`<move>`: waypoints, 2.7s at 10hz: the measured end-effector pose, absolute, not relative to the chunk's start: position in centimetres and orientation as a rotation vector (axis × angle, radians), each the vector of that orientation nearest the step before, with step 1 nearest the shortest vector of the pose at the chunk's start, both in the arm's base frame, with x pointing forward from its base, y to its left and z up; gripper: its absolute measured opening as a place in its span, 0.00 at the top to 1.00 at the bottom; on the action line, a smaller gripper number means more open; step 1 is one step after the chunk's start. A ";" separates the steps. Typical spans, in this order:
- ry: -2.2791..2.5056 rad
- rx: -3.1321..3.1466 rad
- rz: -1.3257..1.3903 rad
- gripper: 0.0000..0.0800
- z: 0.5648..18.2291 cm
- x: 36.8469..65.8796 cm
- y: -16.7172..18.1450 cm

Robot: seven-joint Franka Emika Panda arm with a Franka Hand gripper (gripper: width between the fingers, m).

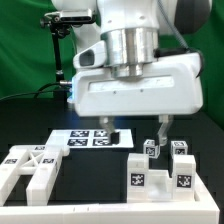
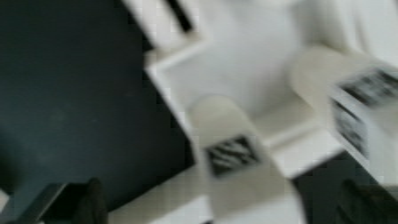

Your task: Assemble chair

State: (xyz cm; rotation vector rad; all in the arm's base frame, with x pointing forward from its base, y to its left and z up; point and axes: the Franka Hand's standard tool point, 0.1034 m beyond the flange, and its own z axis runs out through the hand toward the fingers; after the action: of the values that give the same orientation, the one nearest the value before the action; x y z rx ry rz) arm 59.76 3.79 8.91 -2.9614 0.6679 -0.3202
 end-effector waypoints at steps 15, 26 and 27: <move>0.265 -3.098 -0.596 0.34 1.2 59.4 4.4; 0.273 -3.103 -0.598 0.96 1.2 59.4 3.9; 0.267 -3.105 -0.600 0.96 1.3 59.4 3.7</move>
Offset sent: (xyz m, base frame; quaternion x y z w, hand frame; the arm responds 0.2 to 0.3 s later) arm 0.0000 0.0000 0.0000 0.0000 0.0000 -0.1938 0.9810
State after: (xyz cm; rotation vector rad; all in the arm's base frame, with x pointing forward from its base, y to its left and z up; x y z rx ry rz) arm 59.44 3.66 1.30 -3.1052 0.2666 -0.6001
